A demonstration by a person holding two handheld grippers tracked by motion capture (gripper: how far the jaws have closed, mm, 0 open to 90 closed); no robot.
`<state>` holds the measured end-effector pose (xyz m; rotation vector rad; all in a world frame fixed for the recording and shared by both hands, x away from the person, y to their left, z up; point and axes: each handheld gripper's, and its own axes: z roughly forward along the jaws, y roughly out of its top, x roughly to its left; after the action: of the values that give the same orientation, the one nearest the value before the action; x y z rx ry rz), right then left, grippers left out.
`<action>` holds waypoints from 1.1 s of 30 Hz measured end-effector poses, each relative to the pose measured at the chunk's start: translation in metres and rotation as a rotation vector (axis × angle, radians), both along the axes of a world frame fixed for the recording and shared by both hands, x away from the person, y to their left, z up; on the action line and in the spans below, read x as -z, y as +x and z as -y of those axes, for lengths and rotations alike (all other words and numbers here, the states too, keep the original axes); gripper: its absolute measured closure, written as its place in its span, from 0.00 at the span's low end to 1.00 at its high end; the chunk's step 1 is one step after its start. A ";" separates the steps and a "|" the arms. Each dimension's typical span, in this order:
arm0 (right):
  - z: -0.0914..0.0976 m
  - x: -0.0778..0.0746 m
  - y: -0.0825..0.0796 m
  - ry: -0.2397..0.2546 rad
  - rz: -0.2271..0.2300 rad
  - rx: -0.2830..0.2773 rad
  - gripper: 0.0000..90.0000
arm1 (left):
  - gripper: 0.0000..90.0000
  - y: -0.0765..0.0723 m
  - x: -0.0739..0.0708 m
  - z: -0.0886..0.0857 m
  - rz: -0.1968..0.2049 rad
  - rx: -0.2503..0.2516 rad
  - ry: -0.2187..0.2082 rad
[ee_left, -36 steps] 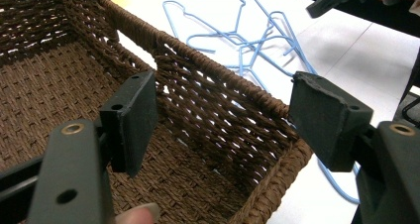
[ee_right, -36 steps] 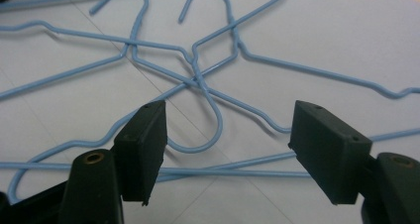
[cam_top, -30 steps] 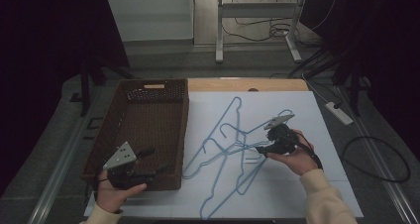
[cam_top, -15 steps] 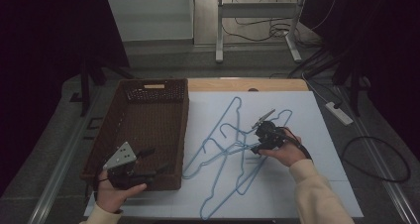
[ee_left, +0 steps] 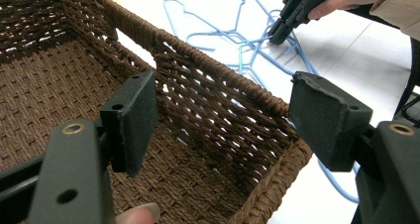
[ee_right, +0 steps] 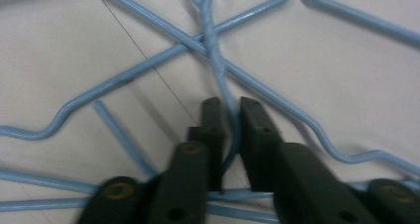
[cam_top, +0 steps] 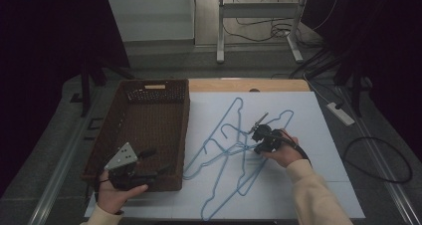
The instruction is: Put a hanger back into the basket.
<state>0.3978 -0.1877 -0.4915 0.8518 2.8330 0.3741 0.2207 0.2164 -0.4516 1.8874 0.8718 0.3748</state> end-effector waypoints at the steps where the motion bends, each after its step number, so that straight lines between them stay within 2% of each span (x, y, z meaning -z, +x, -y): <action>1: 0.000 -0.001 0.000 -0.001 0.005 -0.001 0.93 | 0.32 0.000 0.000 0.000 0.000 0.000 0.001; 6: 0.003 -0.012 -0.005 0.038 0.037 -0.006 0.94 | 0.32 0.000 0.000 0.000 0.001 0.000 0.000; 11: 0.003 -0.024 -0.008 0.030 0.075 0.002 0.94 | 0.32 0.000 0.000 0.000 0.001 -0.001 0.004; 19: 0.007 -0.038 -0.013 0.077 0.088 -0.003 0.94 | 0.32 0.000 -0.001 -0.001 0.004 0.000 0.000; 26: 0.020 -0.048 -0.023 0.121 0.087 0.005 0.94 | 0.32 -0.001 -0.001 0.002 0.001 0.004 0.006; 33: 0.029 -0.051 -0.032 0.122 0.091 0.007 0.94 | 0.32 -0.001 -0.001 0.003 0.000 0.005 0.013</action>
<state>0.3658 -0.2169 -0.4405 0.8440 2.7465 0.5744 0.2197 0.2131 -0.4505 1.9010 0.8663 0.3775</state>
